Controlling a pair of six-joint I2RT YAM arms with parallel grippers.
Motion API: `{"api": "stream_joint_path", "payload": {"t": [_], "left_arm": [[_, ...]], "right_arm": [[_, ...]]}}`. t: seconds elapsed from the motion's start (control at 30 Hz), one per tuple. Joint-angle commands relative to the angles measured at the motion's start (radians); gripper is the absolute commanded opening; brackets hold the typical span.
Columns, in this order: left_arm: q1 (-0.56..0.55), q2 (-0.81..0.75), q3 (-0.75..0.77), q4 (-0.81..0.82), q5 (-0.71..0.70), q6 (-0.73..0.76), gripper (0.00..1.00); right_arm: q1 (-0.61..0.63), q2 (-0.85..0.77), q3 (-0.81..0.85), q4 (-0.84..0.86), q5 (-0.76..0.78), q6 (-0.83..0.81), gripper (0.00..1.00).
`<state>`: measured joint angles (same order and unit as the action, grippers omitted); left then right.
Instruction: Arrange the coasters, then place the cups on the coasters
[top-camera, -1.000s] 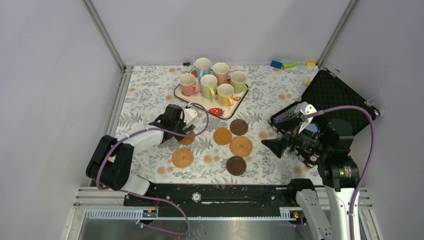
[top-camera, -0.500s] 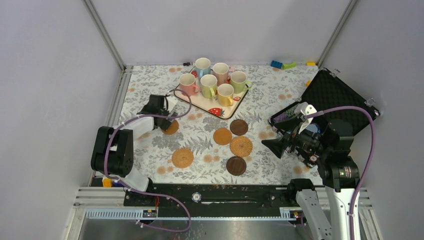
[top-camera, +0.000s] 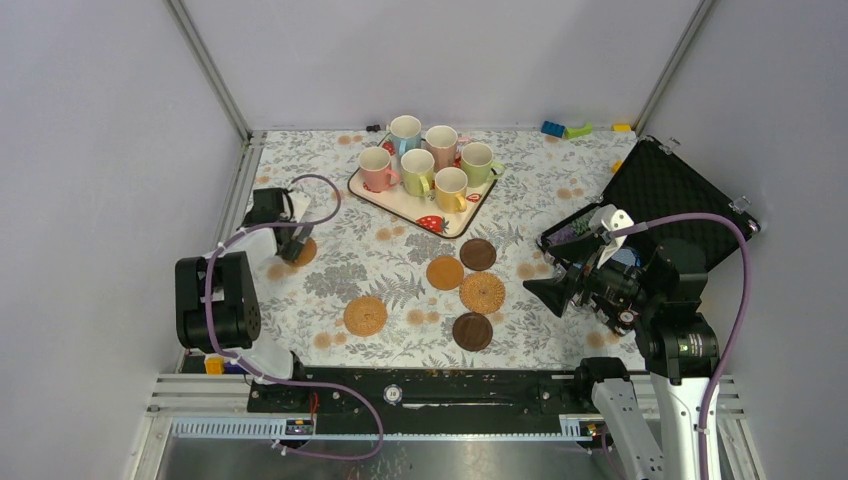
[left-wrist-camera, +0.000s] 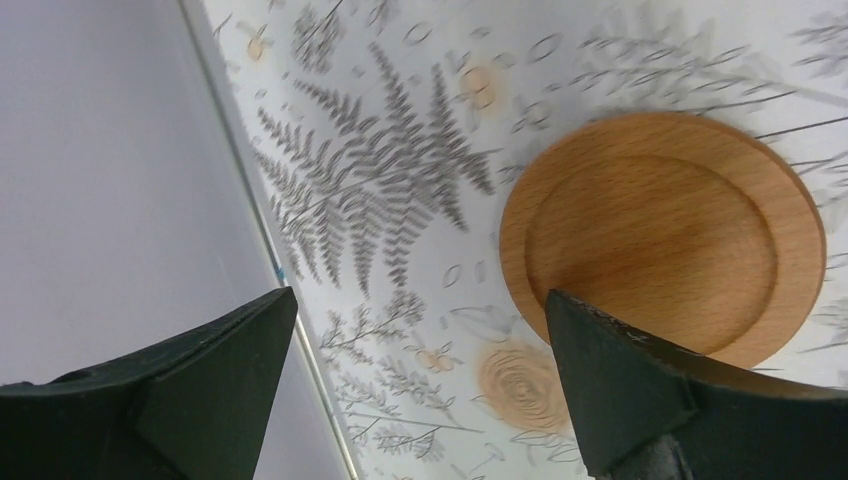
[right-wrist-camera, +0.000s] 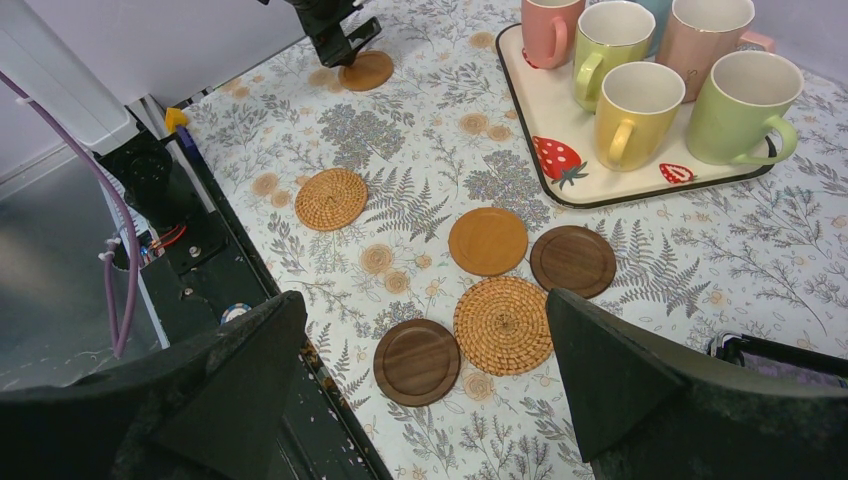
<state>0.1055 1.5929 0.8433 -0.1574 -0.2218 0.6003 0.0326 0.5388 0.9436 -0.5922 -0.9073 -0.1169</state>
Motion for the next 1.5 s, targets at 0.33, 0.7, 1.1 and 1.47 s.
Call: {"api": "stream_joint_path", "payload": {"t": [0.33, 0.7, 1.1, 1.47], "left_arm": [[0.170, -0.066, -0.065, -0.053, 0.021, 0.137, 0.99], [0.250, -0.095, -0.035, -0.075, 0.055, 0.133, 0.99], [-0.056, -0.527, -0.022, -0.304, 0.351, 0.062, 0.99], [-0.636, -0.482, -0.129, -0.356, 0.200, 0.055, 0.99]], "right_arm": [[0.001, -0.010, -0.004, 0.027, -0.007, -0.008, 0.98], [0.001, -0.010, -0.004, 0.027, -0.010, -0.007, 0.98], [0.000, 0.012, -0.005, 0.027, -0.007, -0.007, 0.98], [0.000, 0.020, -0.006, 0.028, -0.004, -0.005, 0.99]]}}
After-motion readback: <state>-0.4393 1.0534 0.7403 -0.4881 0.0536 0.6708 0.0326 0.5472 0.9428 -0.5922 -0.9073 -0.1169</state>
